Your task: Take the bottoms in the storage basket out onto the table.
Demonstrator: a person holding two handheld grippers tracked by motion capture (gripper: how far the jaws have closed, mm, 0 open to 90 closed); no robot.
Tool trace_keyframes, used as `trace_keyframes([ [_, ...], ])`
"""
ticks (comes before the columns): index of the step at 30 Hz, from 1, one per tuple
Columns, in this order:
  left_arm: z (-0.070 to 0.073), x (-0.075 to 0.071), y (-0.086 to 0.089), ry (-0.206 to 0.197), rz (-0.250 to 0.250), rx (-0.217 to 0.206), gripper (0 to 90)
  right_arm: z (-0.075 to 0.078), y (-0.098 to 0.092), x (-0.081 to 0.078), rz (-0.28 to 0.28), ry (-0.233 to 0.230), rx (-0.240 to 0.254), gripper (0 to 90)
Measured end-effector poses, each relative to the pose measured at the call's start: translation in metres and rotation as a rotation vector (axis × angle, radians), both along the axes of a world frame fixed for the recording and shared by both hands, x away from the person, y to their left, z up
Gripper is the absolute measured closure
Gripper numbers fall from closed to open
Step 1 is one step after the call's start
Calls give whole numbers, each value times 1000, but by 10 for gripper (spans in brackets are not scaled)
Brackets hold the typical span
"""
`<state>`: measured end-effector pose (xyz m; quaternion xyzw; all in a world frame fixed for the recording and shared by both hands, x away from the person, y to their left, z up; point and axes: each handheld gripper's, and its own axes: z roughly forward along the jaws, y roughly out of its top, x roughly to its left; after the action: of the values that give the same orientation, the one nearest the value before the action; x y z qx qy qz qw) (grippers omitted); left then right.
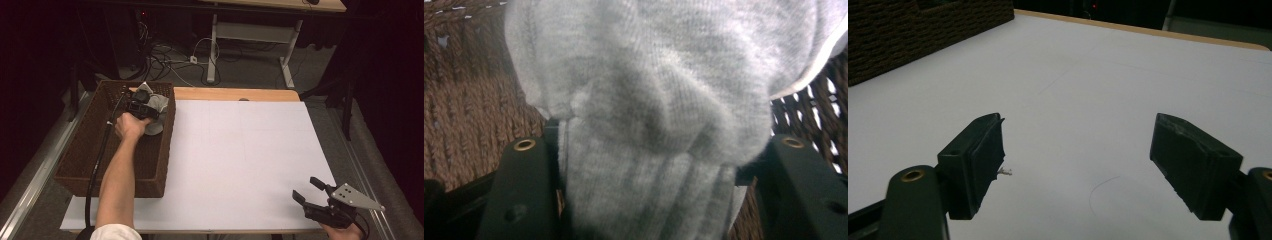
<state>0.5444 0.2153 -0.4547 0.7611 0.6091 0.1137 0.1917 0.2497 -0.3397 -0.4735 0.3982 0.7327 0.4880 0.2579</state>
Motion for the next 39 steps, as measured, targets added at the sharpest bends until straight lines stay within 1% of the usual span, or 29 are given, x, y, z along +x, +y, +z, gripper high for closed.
trace_keyframes([
  [4,6,-11,5,3,1,-8,405,0,-1,0,7,3,14,224],
  [7,12,-25,6,-4,-17,-8,401,0,-1,-1,4,-2,9,224],
  [10,20,-40,7,-24,-33,5,400,0,-1,-1,0,0,9,224],
  [11,24,-44,8,-33,-36,2,399,1,-1,-1,-4,-3,5,224],
  [13,30,-52,11,-50,-35,-25,399,1,0,-2,-3,-7,4,224],
  [15,34,-59,13,-60,-41,-39,399,2,1,-4,-7,-19,-2,226],
  [18,39,-66,15,-69,-48,-39,399,2,1,-5,-12,-20,-1,226],
  [22,47,-74,20,-102,-50,-73,398,2,1,-4,-14,-16,9,226],
  [25,51,-79,21,-112,-61,-70,395,2,0,-4,-12,-17,8,226],
  [29,58,-85,21,-130,-86,-85,384,2,1,-5,-11,-20,5,227],
  [32,63,-89,20,-134,-100,-97,381,2,1,-5,-7,-24,-2,227],
  [39,76,-102,18,-144,-113,-120,381,2,-2,-4,-8,-20,14,227],
])
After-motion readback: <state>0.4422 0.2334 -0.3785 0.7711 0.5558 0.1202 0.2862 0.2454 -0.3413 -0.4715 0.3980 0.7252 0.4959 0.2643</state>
